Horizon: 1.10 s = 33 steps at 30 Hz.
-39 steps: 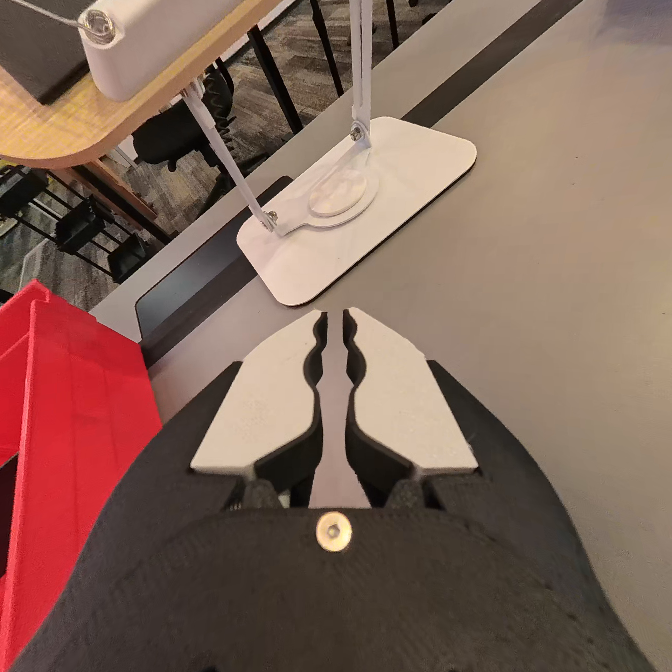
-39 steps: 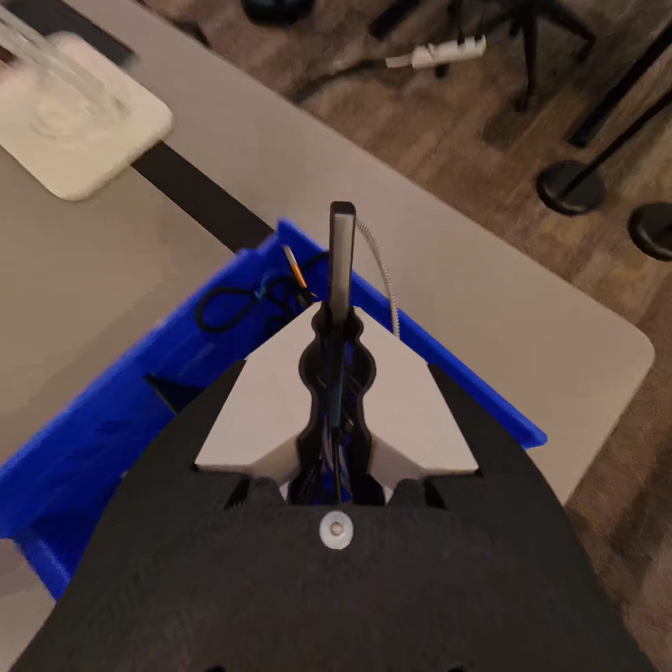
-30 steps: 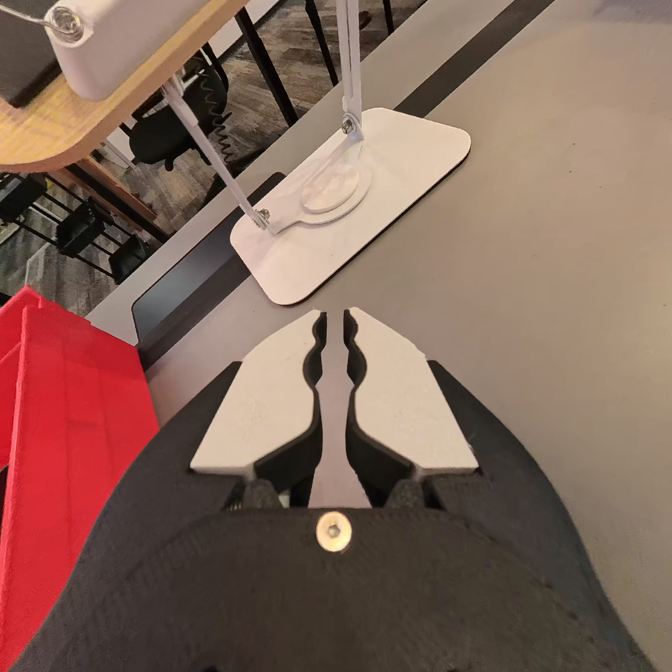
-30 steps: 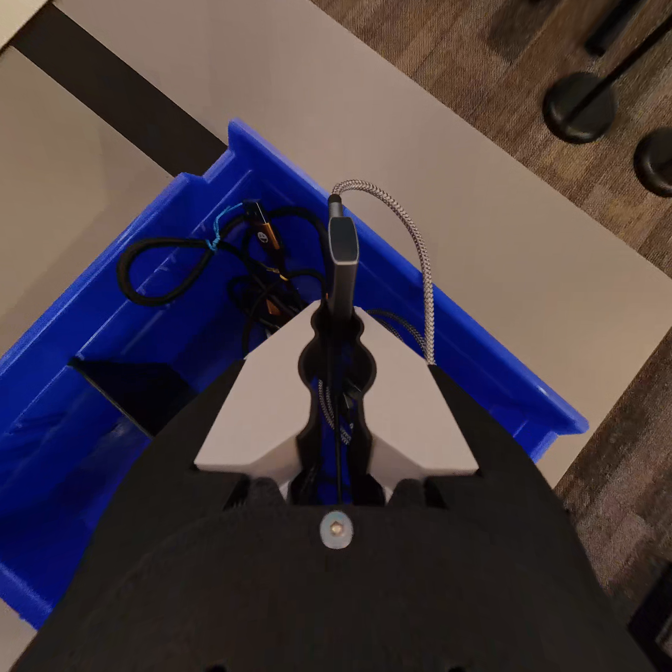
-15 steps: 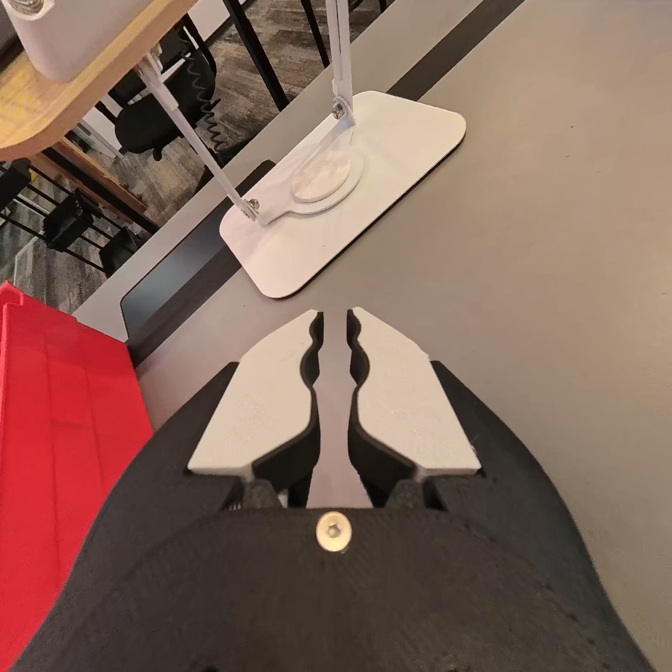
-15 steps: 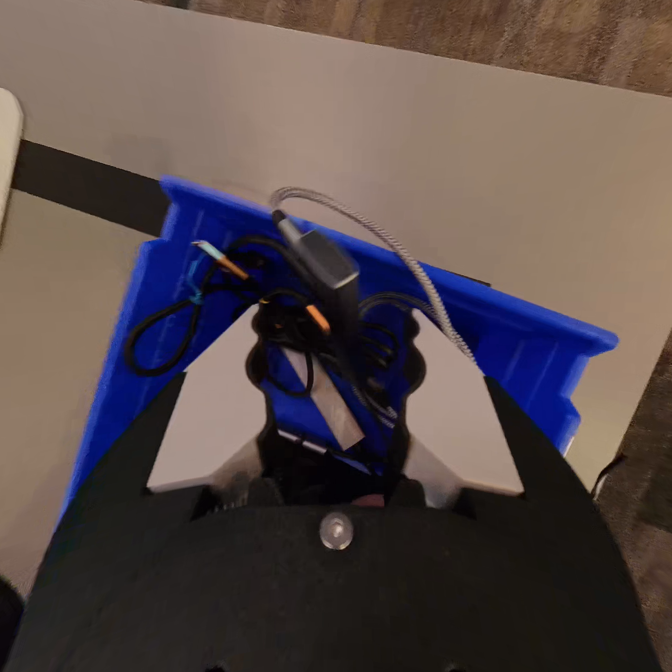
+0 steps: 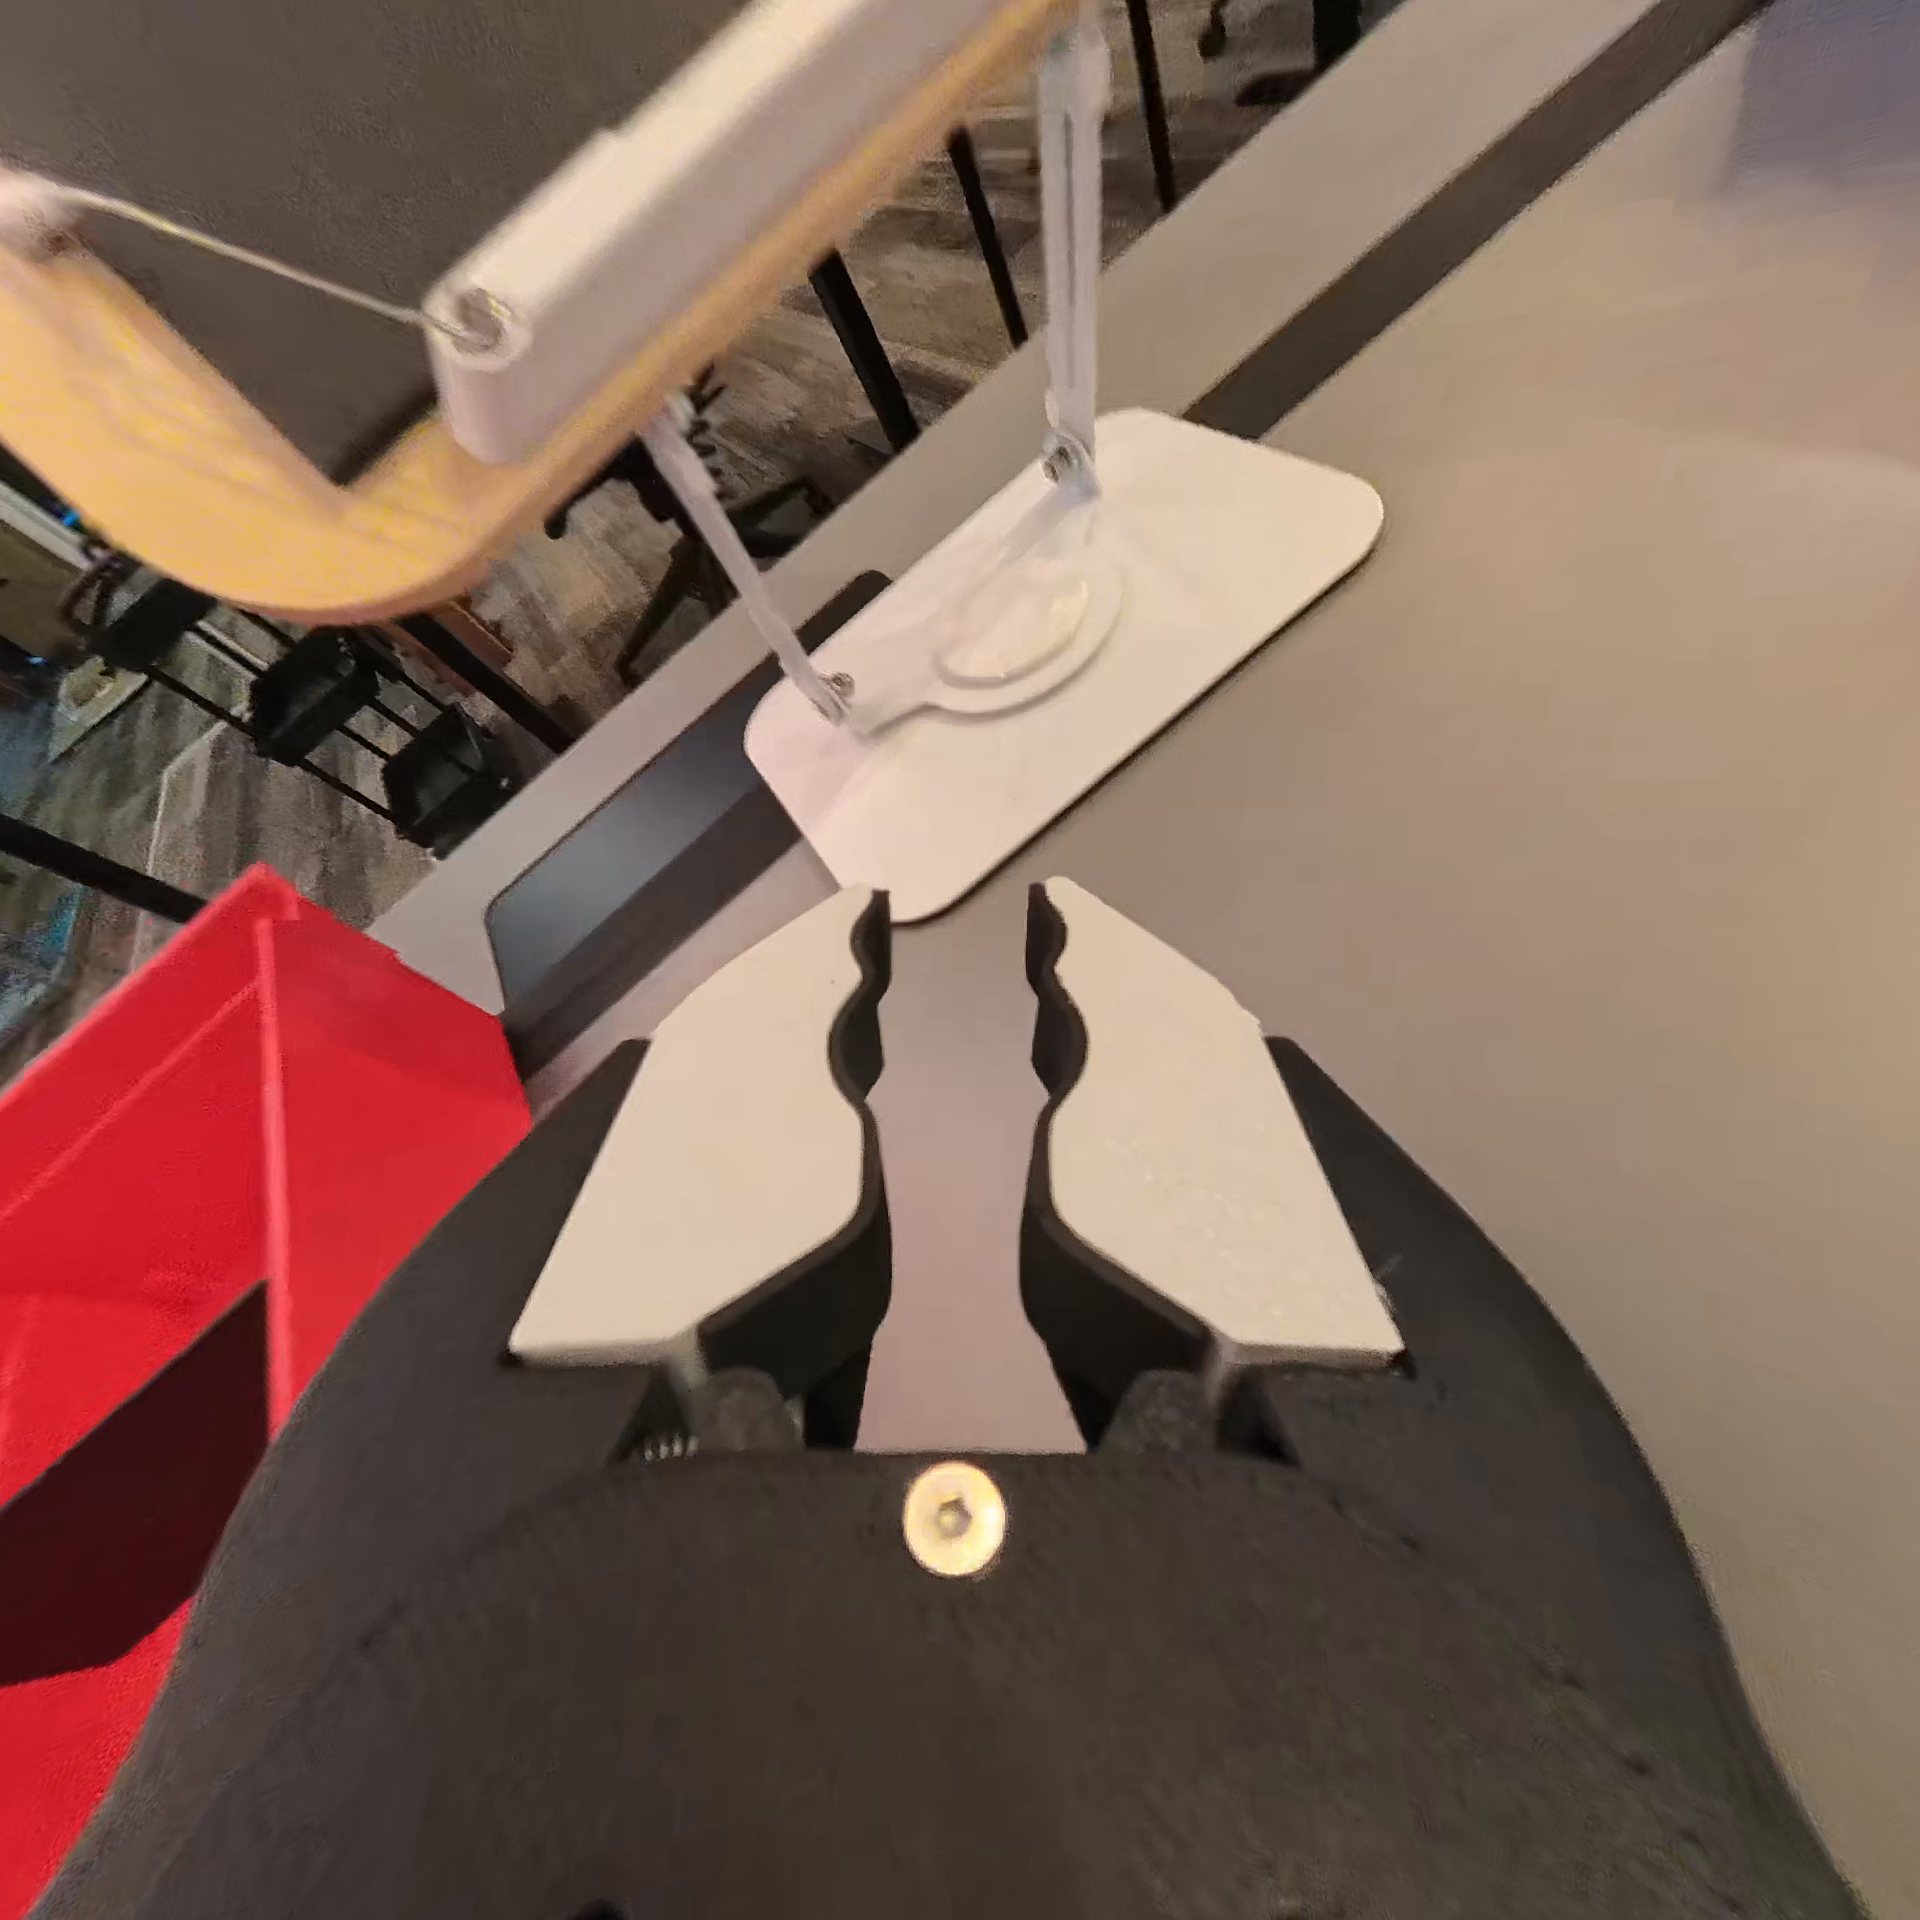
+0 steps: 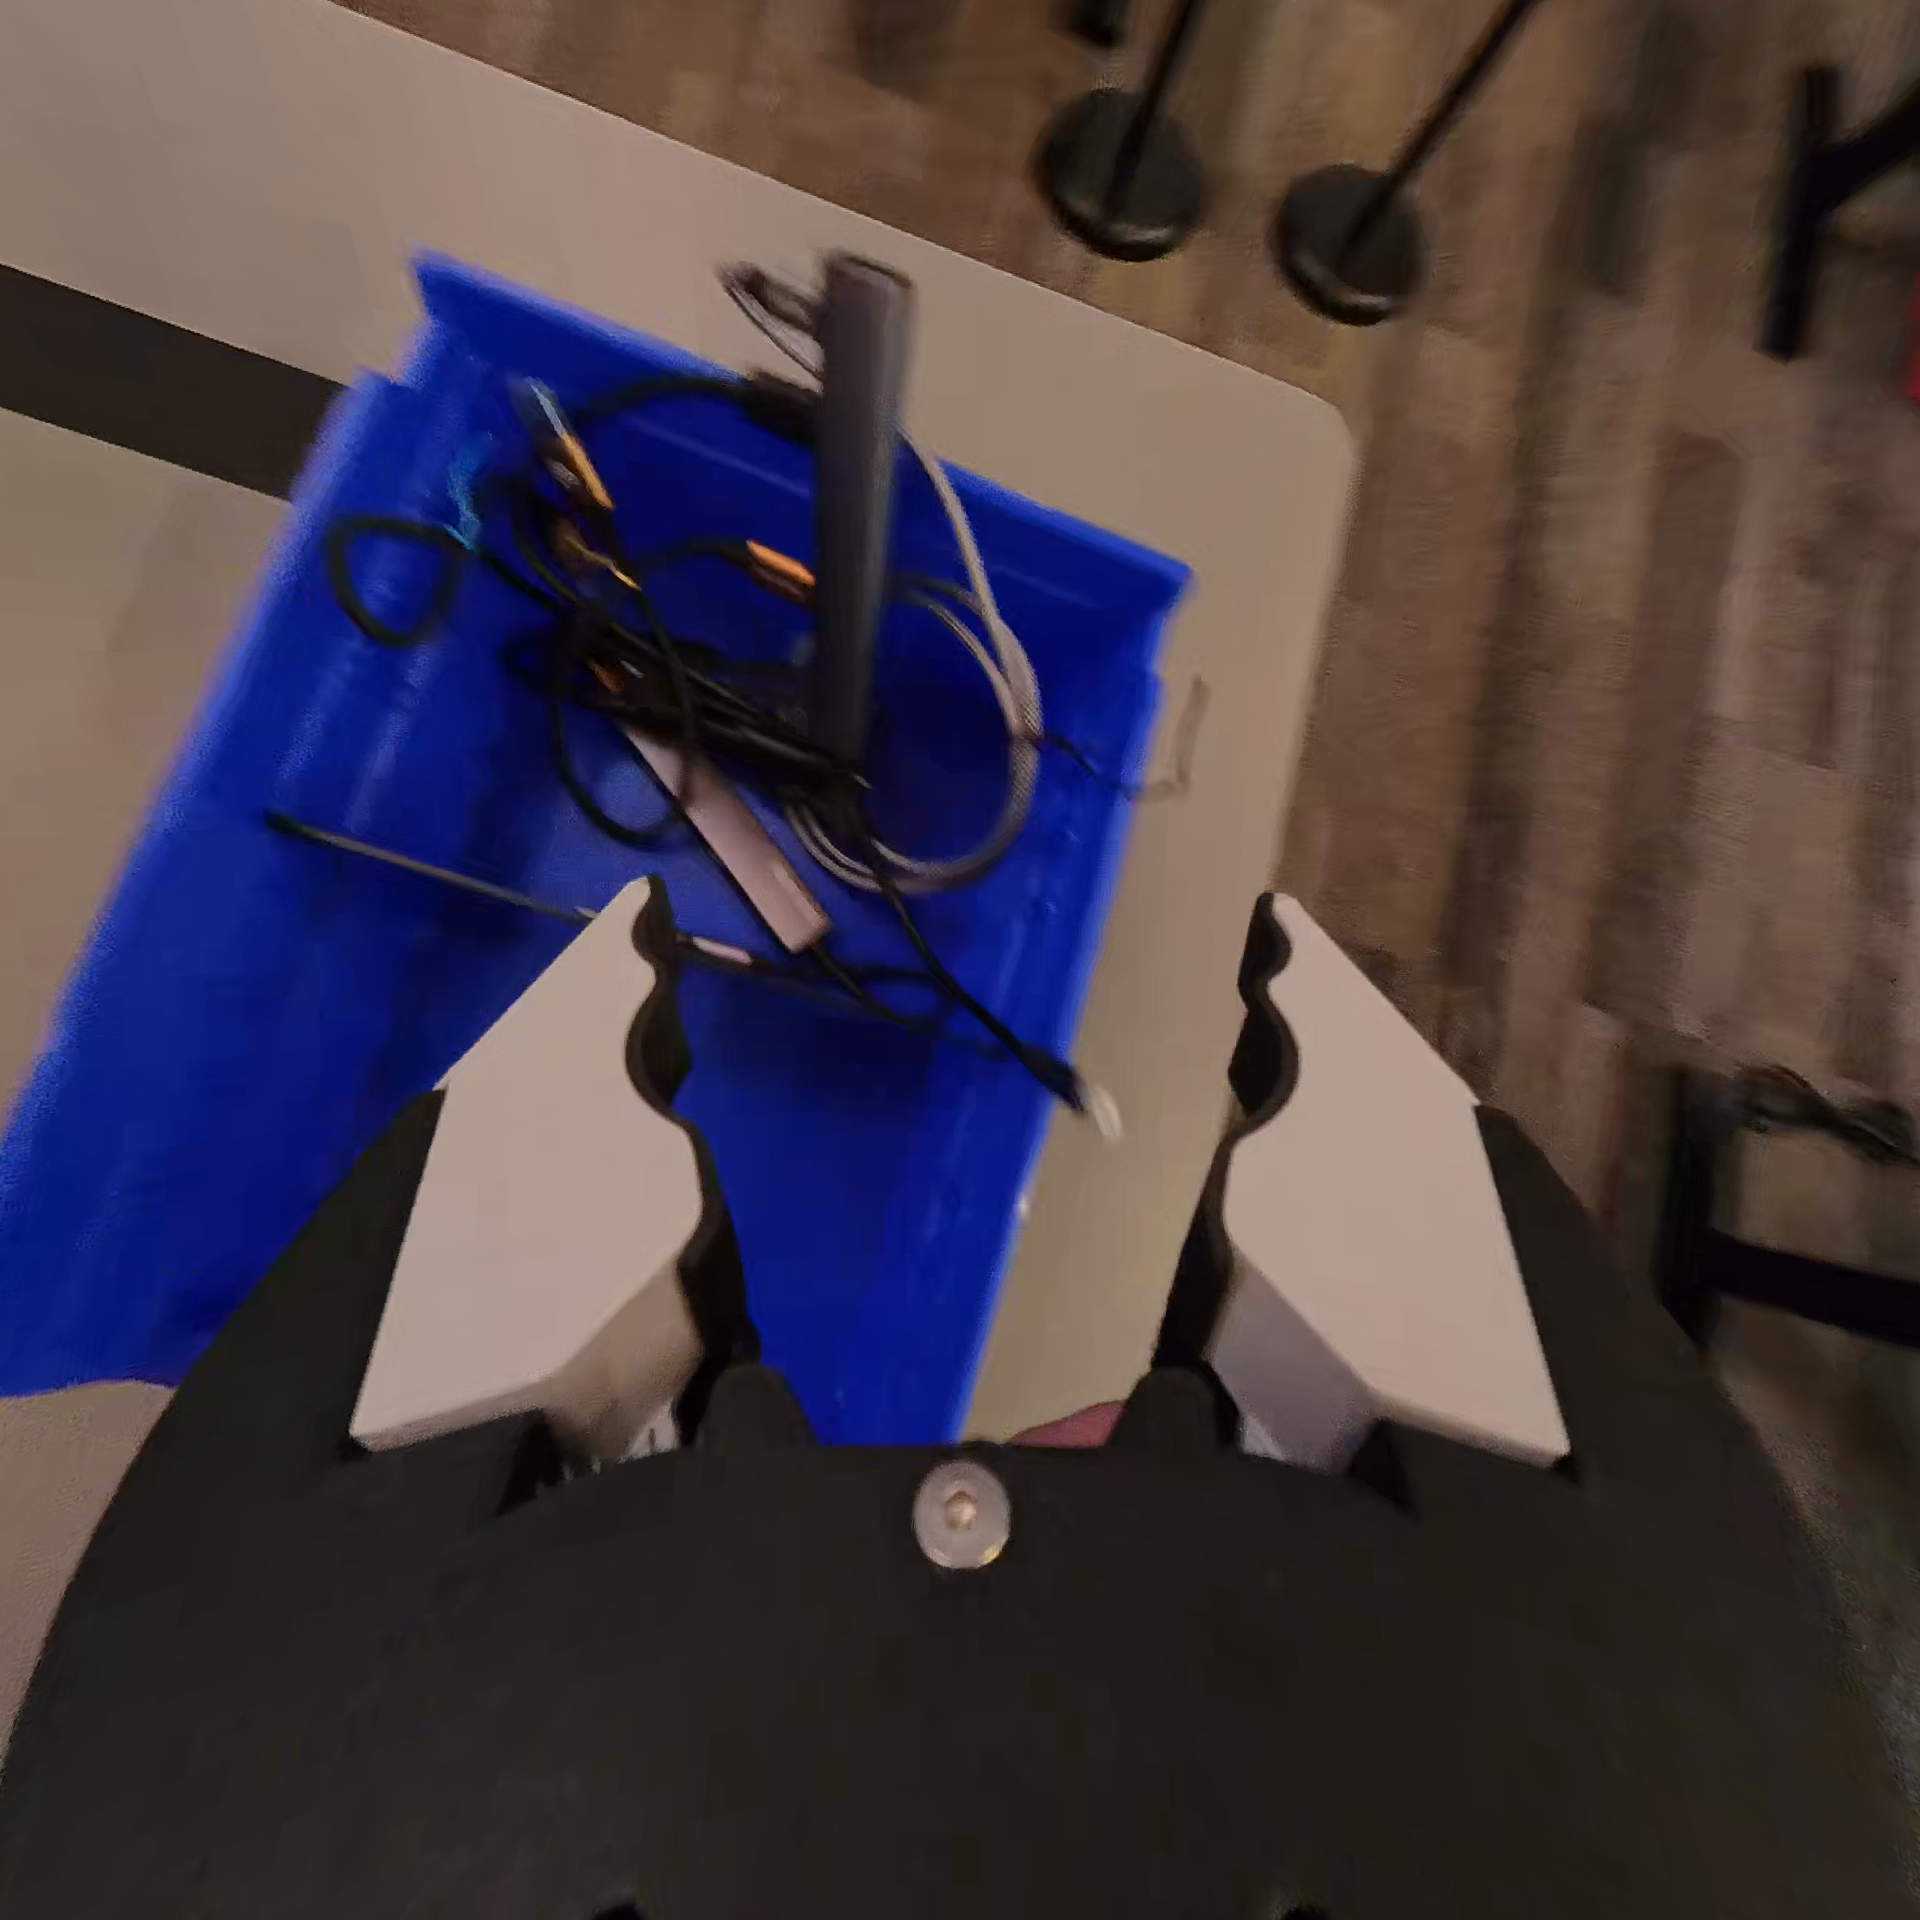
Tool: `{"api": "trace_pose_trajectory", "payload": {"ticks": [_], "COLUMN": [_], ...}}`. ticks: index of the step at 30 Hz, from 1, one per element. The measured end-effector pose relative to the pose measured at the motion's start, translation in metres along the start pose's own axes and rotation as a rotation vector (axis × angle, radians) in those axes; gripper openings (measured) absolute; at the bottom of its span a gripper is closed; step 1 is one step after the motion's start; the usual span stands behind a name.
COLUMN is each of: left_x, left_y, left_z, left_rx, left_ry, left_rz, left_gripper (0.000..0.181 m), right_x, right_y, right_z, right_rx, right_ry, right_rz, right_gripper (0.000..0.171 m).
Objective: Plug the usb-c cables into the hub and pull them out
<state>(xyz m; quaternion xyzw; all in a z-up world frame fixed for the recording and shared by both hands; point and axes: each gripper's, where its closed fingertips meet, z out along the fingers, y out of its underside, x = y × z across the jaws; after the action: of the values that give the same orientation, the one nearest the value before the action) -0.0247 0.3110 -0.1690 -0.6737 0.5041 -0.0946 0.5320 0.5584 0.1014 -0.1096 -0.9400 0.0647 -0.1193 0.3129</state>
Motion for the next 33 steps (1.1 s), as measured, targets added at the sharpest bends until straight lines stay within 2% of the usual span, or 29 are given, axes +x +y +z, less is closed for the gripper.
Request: {"api": "trace_pose_trajectory", "payload": {"ticks": [4,7,9,12,13,14,18,21,24,26,30,33], "left_x": [-0.028,-0.06,-0.088,-0.135,-0.148,-0.161,-0.206,-0.227,-0.235,-0.236,-0.23,-0.231], "left_y": [-0.017,-0.02,-0.016,0.008,0.018,0.029,0.077,0.118,0.163,0.182,0.203,0.213], "left_z": [-0.024,-0.056,-0.081,-0.12,-0.131,-0.143,-0.191,-0.216,-0.229,-0.228,-0.198,-0.176], "left_rx": [-0.01,-0.016,-0.009,-0.058,-0.073,-0.091,-0.181,-0.244,-0.333,-0.326,-0.309,-0.329], "left_ry": [-0.027,-0.067,-0.138,-0.278,-0.303,-0.329,-0.47,-0.502,-0.484,-0.45,-0.313,-0.279], "left_rz": [-0.037,-0.096,-0.12,-0.141,-0.17,-0.201,-0.256,-0.347,-0.457,-0.515,-0.638,-0.651], "left_gripper": [0.044,0.048,0.048,0.048,0.049,0.05,0.055,0.062,0.077,0.075,0.08,0.081], "right_x": [0.018,0.019,0.013,0.001,-0.012,-0.018,-0.013,-0.019,-0.034,-0.047,-0.084,-0.118], "right_y": [0.07,0.118,0.136,0.148,0.145,0.142,0.147,0.154,0.161,0.166,0.171,0.17], "right_z": [-0.02,-0.008,0.004,0.02,0.021,0.021,0.018,0.011,0.003,-0.004,-0.017,-0.024], "right_rx": [-0.032,-0.085,-0.093,-0.081,-0.054,-0.019,0.003,-0.004,-0.006,-0.011,-0.01,-0.003], "right_ry": [0.075,0.027,-0.03,-0.118,-0.212,-0.256,-0.18,-0.151,-0.133,-0.124,-0.145,-0.178], "right_rz": [0.079,0.143,0.177,0.181,0.19,0.203,0.202,0.199,0.199,0.187,0.165,0.145], "right_gripper": [0.088,0.087,0.073,0.052,0.029,0.016,0.005,0.004,0.004,0.004,0.003,0.004]}}
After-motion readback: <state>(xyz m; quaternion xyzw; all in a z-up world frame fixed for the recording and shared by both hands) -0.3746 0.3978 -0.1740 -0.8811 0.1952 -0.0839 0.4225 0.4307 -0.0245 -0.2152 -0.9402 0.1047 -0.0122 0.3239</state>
